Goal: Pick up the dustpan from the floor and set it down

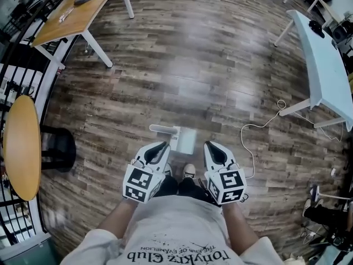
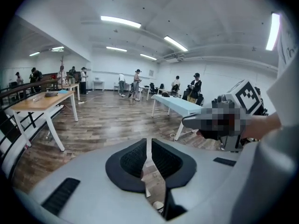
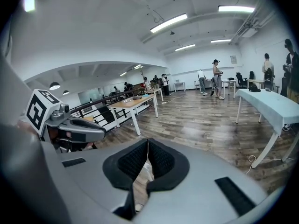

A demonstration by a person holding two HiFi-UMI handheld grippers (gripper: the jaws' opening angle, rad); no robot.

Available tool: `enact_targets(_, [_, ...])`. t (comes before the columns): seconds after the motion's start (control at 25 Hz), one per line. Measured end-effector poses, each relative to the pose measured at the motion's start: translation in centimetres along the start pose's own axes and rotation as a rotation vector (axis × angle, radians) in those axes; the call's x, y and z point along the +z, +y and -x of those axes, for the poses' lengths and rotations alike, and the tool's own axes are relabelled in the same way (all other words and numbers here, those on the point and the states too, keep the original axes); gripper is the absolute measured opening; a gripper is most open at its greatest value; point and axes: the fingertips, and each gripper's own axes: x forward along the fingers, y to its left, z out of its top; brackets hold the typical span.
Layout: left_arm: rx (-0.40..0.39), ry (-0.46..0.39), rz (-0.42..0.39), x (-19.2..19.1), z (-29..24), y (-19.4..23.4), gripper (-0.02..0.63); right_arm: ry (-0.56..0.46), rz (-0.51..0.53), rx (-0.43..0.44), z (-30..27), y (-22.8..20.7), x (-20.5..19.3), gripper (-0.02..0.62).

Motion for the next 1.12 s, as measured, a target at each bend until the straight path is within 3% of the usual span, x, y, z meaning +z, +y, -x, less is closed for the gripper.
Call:
enact_targets(0.04, [-0.01, 0.01, -0.016, -0.3, -0.2, 0.3, 0.028, 0.006, -0.002, -0.002, -0.4, 0.0, -0.2, 0.025])
enact_targets(0.12, [-0.028, 0.027, -0.05, -0.6, -0.5, 0.9, 0.091, 0.016, -0.011, -0.006, -1.0, 0.2, -0.4, 0.025])
enact_targets(0.52, [-0.111, 0.151, -0.214, -3.5, -4.8, 5.8, 0.215, 0.05, -0.054, -0.011, -3.9, 0.7, -1.9, 0.025])
enact_targets(0.72, [-0.202, 0.264, -0.521, -6.2, -7.7, 6.3, 0.283, 0.062, -0.089, -0.022, -4.7, 0.2, -2.7, 0.025])
enact_targets(0.96, [-0.277, 0.394, -0.819, -9.4, -11.1, 7.2, 0.302, 0.073, -0.124, -0.037, -5.0, -0.2, -3.9, 0.025])
enact_targets(1.12, [-0.334, 0.469, -0.919, -11.6, -13.2, 7.4, 0.302, 0.087, -0.139, -0.042, -5.3, -0.9, -4.5, 0.025])
